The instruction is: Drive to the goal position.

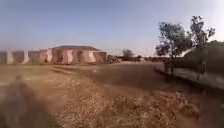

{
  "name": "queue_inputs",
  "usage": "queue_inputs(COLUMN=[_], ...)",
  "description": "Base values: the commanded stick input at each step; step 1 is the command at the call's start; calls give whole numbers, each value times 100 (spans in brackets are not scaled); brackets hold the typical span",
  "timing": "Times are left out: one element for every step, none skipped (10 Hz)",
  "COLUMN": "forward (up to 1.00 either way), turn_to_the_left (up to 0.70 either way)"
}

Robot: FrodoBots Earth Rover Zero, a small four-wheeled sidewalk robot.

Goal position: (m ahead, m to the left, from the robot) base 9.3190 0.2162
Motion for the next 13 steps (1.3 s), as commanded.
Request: queue_inputs(forward=[70, 70, 70, 70, 70, 70, 70, 70, 70, 70, 70, 70, 70], turn_to_the_left=[0, 0, 0, 0, 0, 0, 0, 0, 0, 0, 0, 0, 0])
